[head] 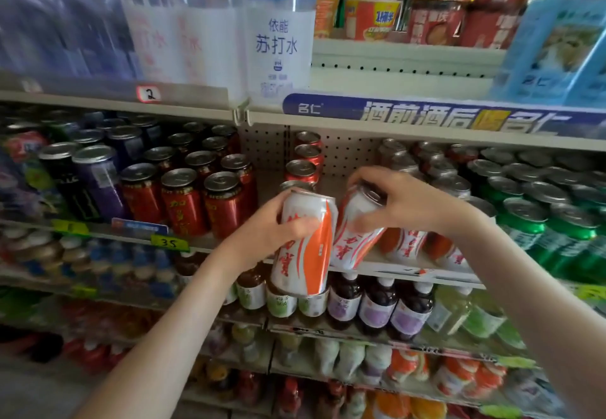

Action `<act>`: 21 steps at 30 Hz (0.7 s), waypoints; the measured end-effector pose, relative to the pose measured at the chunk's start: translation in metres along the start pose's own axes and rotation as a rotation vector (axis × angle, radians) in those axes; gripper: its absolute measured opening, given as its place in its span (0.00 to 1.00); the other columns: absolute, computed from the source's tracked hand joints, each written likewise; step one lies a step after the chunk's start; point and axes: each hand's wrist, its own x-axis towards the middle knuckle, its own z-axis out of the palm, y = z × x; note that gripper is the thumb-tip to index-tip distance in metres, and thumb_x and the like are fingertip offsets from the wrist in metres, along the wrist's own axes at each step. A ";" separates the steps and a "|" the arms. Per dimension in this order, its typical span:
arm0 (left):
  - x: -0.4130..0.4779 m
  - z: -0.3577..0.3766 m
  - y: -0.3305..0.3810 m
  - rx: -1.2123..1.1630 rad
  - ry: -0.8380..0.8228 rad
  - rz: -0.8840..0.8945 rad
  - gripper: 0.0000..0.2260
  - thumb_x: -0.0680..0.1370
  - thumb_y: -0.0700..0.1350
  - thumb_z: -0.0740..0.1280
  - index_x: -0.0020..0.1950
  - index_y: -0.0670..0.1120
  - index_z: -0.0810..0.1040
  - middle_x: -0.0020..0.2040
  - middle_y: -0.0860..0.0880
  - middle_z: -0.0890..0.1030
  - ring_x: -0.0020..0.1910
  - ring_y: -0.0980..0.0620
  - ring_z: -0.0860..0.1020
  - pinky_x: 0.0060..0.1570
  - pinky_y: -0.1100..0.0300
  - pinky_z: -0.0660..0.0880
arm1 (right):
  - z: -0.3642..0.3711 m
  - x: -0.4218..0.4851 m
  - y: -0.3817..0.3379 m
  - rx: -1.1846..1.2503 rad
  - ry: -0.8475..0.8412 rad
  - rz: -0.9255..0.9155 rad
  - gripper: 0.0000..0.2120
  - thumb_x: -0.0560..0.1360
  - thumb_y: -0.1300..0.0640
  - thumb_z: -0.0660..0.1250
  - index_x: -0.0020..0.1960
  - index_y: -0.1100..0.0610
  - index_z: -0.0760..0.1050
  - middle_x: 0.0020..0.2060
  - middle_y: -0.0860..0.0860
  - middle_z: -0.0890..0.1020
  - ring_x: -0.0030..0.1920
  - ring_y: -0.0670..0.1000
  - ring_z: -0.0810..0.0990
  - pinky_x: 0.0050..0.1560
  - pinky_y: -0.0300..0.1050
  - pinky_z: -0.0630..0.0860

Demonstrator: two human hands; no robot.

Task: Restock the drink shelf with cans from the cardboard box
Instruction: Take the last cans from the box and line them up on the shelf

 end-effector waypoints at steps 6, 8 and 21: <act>0.016 0.022 0.000 0.089 0.083 0.085 0.25 0.61 0.58 0.71 0.57 0.55 0.72 0.50 0.53 0.82 0.49 0.57 0.82 0.45 0.63 0.78 | -0.019 0.019 0.009 -0.218 -0.081 0.035 0.29 0.65 0.45 0.75 0.63 0.51 0.71 0.56 0.47 0.78 0.54 0.50 0.76 0.54 0.44 0.73; 0.018 0.027 -0.001 0.121 0.107 0.091 0.28 0.61 0.59 0.71 0.59 0.55 0.72 0.52 0.53 0.81 0.51 0.58 0.81 0.49 0.61 0.79 | -0.022 0.028 0.011 -0.259 -0.113 0.039 0.30 0.65 0.46 0.74 0.65 0.51 0.70 0.57 0.47 0.77 0.54 0.50 0.76 0.54 0.44 0.74; 0.042 0.064 -0.005 0.360 0.268 0.077 0.30 0.67 0.51 0.77 0.66 0.56 0.68 0.51 0.64 0.74 0.50 0.64 0.73 0.44 0.75 0.68 | -0.012 0.107 0.070 -0.467 -0.131 0.116 0.24 0.65 0.51 0.72 0.60 0.51 0.74 0.54 0.49 0.79 0.51 0.50 0.78 0.48 0.41 0.75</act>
